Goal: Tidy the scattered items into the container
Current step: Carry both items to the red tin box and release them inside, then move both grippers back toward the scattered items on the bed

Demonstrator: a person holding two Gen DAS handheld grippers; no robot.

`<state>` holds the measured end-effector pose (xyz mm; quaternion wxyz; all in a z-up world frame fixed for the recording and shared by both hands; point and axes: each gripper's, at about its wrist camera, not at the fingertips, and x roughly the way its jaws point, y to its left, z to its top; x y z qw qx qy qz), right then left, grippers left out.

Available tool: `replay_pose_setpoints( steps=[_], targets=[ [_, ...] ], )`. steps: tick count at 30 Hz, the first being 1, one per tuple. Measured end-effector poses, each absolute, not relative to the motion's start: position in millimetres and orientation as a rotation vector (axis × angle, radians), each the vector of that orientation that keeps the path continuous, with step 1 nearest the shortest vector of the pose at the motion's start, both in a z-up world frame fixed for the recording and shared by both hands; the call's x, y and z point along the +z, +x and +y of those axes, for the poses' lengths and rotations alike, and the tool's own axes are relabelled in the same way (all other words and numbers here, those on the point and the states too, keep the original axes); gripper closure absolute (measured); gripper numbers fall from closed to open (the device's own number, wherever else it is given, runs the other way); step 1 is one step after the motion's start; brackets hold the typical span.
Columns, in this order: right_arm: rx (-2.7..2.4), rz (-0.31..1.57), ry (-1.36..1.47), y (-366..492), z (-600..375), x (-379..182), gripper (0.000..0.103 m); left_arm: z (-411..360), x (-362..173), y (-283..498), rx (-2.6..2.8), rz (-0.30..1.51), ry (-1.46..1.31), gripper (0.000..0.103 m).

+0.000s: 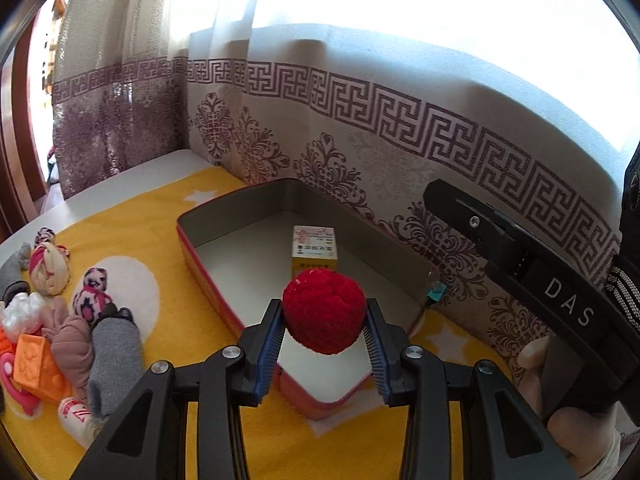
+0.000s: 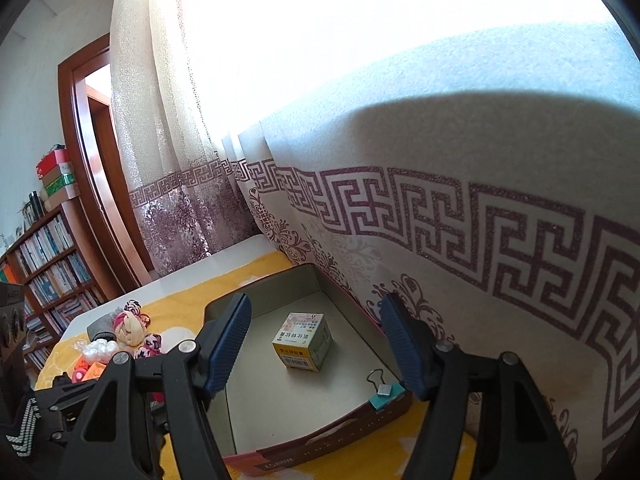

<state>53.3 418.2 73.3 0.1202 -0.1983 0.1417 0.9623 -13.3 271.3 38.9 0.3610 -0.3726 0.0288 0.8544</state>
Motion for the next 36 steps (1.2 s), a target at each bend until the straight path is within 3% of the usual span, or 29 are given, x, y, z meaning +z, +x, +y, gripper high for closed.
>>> replay_pose_setpoints(
  steps=[1,2,4,16,36],
  targets=[
    [2.809,0.419,-0.577,54,419,74,0.029,276,38,-14,2.176,0.07,-0.964,0.054],
    [2.806,0.422,-0.576,54,420,73,0.029,279,36,-14,2.155,0.062,-0.972,0.038],
    [2.802,0.429,-0.579,54,421,73,0.028,281,33,-13,2.162,0.052,-0.963,0.026],
    [2.808,0.415,-0.639,43,412,60,0.028,249,24,-20,2.295,0.095,-0.991,0.026],
    [3.014,0.366,-0.789,32,335,46,0.028,97,27,-34,2.555,-0.152,-1.067,0.026]
  ],
)
